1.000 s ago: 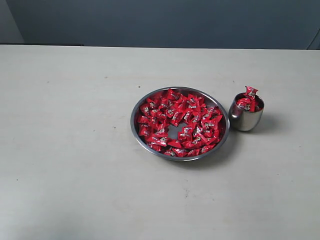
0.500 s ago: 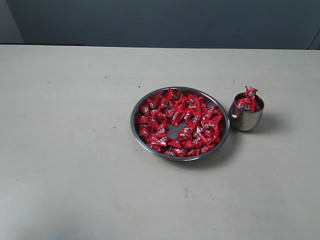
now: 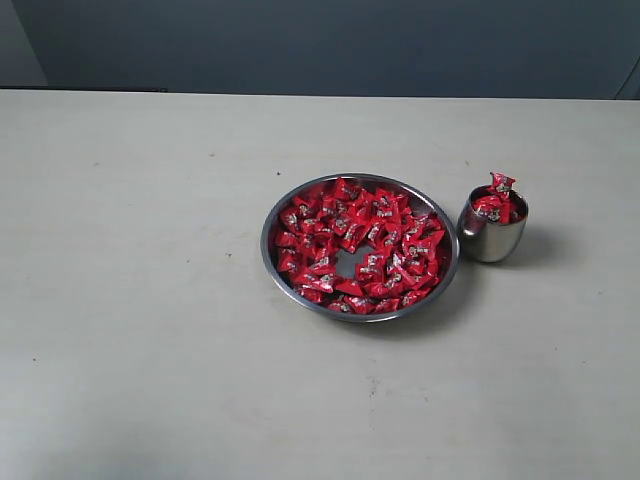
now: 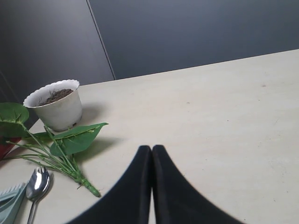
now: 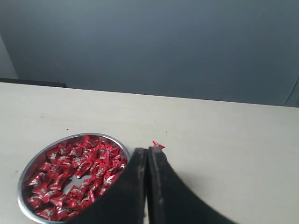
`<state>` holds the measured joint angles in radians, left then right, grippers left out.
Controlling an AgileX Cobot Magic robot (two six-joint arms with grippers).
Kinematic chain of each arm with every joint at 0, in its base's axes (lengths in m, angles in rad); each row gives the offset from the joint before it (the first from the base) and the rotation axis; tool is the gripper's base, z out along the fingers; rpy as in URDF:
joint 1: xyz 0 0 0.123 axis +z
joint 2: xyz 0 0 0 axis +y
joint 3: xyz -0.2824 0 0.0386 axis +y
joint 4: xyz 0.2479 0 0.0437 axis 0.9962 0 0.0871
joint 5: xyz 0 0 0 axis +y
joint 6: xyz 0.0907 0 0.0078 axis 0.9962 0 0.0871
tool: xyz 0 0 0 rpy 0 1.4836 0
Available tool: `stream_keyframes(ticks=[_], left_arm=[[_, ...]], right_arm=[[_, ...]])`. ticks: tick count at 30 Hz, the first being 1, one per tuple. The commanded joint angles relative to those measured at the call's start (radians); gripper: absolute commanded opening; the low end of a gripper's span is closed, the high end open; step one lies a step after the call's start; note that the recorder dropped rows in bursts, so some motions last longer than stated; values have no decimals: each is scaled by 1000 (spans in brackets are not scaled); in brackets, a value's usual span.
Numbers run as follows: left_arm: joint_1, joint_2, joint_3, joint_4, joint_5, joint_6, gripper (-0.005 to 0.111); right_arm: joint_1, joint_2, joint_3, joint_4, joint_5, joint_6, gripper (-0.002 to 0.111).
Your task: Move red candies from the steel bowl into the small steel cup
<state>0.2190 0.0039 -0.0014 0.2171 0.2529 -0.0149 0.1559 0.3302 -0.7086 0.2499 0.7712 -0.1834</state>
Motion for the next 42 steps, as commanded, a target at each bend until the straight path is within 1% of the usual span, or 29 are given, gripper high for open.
stream_keyframes(ticks=[1, 3, 4, 5, 6, 8, 13, 19, 24, 42], left_arm=[[-3, -4, 1, 4, -13, -4, 0], [-3, -4, 1, 4, -13, -4, 0], [-3, -4, 1, 4, -13, -4, 0], [-3, -4, 1, 4, -13, -4, 0], [-3, -4, 1, 4, -13, -4, 0], [-3, -4, 1, 4, -13, -4, 0], [-3, -4, 1, 4, -13, -4, 0], [-3, -4, 1, 4, -13, -4, 0], [-3, -4, 1, 4, -11, -4, 0], [-3, -4, 1, 4, -11, -4, 0]], right_arm=[[-4, -50, 192, -20, -201, 0, 0], [-10, -93, 278, -37, -257, 0, 0], [-33, -142, 348, -44, -296, 0, 0], [-52, -166, 383, -46, -310, 0, 0], [-96, -203, 440, -52, -325, 0, 0], [-143, -246, 500, -69, -327, 0, 0], [-156, -330, 611, -123, -344, 14, 0], [-155, -330, 709, -174, -392, 177, 0], [-155, -330, 709, -243, -409, 202, 0], [-155, -330, 709, -243, -409, 202, 0]])
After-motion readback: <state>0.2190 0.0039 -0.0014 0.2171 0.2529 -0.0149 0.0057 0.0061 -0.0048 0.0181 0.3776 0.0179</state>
